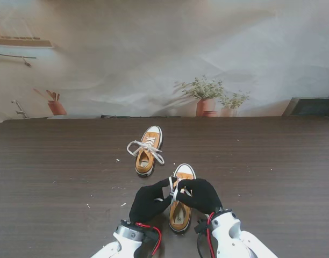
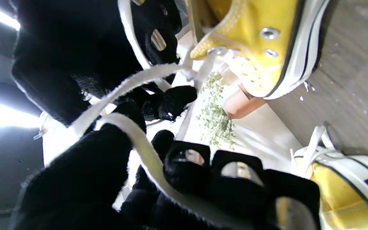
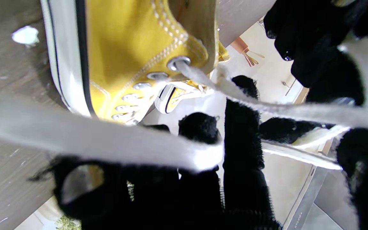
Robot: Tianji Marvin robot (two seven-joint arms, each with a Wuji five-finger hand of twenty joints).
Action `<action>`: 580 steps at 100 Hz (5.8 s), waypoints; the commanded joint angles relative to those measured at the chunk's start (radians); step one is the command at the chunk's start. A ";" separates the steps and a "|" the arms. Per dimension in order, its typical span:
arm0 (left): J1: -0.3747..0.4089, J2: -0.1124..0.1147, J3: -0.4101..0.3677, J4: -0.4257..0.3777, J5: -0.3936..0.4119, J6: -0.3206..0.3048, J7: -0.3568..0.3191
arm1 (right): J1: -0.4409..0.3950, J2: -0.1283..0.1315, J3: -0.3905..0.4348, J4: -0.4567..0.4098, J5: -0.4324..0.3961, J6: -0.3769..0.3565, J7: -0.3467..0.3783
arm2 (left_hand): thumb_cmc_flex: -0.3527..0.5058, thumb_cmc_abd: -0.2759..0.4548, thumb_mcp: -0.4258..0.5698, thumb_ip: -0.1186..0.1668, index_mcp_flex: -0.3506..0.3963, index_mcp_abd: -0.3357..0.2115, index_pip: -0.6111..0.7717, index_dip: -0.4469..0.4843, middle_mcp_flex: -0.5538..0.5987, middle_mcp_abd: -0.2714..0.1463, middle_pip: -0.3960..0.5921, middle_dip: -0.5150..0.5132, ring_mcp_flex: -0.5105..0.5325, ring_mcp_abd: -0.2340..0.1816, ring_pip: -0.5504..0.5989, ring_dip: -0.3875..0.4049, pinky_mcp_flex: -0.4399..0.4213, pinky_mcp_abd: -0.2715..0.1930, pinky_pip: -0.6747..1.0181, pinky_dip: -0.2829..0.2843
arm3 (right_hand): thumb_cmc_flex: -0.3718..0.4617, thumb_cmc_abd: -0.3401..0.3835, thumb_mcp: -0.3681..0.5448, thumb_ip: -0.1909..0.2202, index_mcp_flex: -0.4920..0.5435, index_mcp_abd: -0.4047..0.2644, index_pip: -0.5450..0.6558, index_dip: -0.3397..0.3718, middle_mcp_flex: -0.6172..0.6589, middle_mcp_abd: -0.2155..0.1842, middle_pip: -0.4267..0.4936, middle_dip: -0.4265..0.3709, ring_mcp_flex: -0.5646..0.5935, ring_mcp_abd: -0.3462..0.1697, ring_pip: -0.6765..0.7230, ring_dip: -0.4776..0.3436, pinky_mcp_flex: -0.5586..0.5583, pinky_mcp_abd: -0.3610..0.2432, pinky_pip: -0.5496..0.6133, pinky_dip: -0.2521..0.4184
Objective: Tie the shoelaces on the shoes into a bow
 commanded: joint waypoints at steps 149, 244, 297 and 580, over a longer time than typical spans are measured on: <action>-0.062 0.033 0.065 0.062 0.160 0.058 0.074 | -0.043 -0.026 0.003 -0.137 0.352 0.173 0.122 | -0.062 -0.033 0.016 -0.020 -0.024 -0.127 -0.028 -0.023 0.018 0.009 0.004 0.000 0.016 -0.004 -0.014 -0.012 0.020 -0.163 0.210 -0.020 | 0.528 -0.299 0.360 -0.150 -0.122 0.173 0.455 0.092 -0.528 0.057 -0.141 -0.287 -0.336 -0.061 -0.273 -0.049 -0.521 -0.187 -0.169 0.052; -0.026 0.024 0.033 0.048 0.130 0.024 0.081 | -0.075 -0.040 0.022 -0.147 0.341 0.132 0.046 | -0.062 -0.027 0.021 -0.022 -0.051 -0.126 -0.038 -0.026 -0.005 0.009 -0.004 0.003 0.016 0.003 -0.038 -0.020 0.018 -0.142 0.189 -0.033 | 0.511 -0.471 0.564 -0.127 -0.104 0.173 0.527 0.171 -0.501 0.071 -0.099 -0.339 -0.307 -0.064 -0.264 -0.071 -0.491 -0.185 -0.166 0.035; -0.024 0.020 0.031 0.052 0.132 0.021 0.099 | -0.092 -0.021 0.024 -0.160 0.284 0.111 0.083 | -0.067 0.010 0.024 -0.021 -0.070 -0.136 -0.044 -0.030 -0.032 0.015 -0.014 0.003 0.015 0.026 -0.081 -0.028 0.010 -0.075 0.138 -0.059 | 0.500 -0.487 0.580 -0.115 -0.074 0.139 0.512 0.176 -0.471 0.065 -0.105 -0.341 -0.304 -0.053 -0.270 -0.062 -0.494 -0.175 -0.163 0.028; 0.075 0.050 -0.090 -0.016 0.053 0.006 -0.068 | -0.094 -0.005 0.043 -0.113 0.172 0.103 0.085 | 0.126 0.110 -0.080 -0.014 -0.284 0.003 0.973 0.553 -0.166 -0.105 0.007 0.005 -0.041 0.006 -0.247 -0.034 -0.076 0.112 -0.062 -0.140 | 0.496 -0.486 0.580 -0.105 -0.028 0.046 0.441 0.239 -0.403 0.055 -0.140 -0.325 -0.285 -0.053 -0.267 -0.073 -0.477 -0.180 -0.153 0.023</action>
